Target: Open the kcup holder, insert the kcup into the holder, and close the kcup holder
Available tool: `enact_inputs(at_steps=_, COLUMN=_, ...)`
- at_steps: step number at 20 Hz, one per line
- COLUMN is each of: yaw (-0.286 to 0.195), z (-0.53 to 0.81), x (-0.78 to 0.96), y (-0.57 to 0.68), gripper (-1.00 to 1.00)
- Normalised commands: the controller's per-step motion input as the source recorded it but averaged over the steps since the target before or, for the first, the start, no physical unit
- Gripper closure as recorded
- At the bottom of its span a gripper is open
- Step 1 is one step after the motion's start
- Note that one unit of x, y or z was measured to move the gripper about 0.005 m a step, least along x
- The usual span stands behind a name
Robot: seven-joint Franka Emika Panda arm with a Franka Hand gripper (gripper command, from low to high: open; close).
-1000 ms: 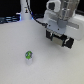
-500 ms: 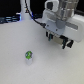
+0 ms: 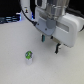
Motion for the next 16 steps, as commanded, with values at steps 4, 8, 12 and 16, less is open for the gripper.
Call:
enact_inputs(at_steps=4, yaw=-0.269, z=0.09, x=0.0, y=-0.5, gripper=-1.0)
enact_inputs(at_steps=8, yaw=-0.299, z=0.01, x=-0.07, y=-0.41, gripper=-1.0)
enact_inputs(at_steps=12, yaw=-0.312, z=0.01, x=-0.08, y=-0.38, gripper=-1.0)
enact_inputs(at_steps=16, yaw=-0.312, z=0.0, x=-0.07, y=-0.39, gripper=-1.0)
